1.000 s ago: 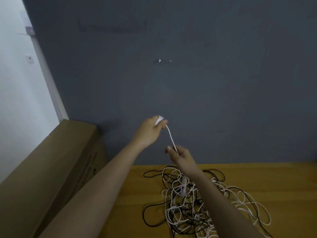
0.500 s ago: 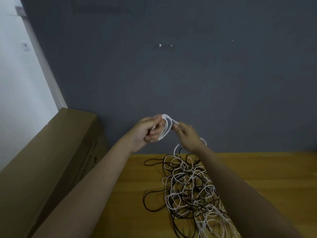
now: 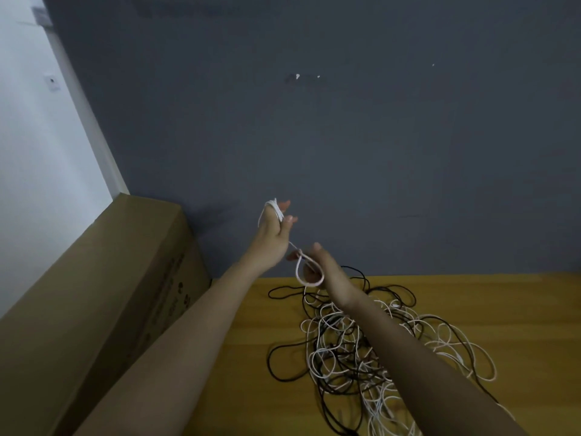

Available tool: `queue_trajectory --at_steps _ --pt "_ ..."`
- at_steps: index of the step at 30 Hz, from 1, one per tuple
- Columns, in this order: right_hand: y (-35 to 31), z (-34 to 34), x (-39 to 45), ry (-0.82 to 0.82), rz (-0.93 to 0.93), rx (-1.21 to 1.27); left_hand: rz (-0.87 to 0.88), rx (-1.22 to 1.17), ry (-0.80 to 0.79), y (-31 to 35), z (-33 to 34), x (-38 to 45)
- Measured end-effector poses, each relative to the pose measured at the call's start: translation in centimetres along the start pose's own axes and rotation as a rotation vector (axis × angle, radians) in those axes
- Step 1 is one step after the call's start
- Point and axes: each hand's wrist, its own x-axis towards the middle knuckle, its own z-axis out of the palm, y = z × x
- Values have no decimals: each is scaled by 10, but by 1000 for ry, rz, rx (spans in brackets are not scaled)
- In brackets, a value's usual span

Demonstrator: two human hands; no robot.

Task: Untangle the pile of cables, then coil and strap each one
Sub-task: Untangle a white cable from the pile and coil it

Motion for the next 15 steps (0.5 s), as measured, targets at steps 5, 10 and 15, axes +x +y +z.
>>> queue_trajectory --at_steps 5,10,15 --pt "5 -7 -2 9 -25 225 -7 161 -9 -3 5 7" --pt "16 -12 -17 23 -24 353 0 225 296 4 1 18" --pt "31 -35 -39 224 20 316 -57 452 219 -8 -42 35"
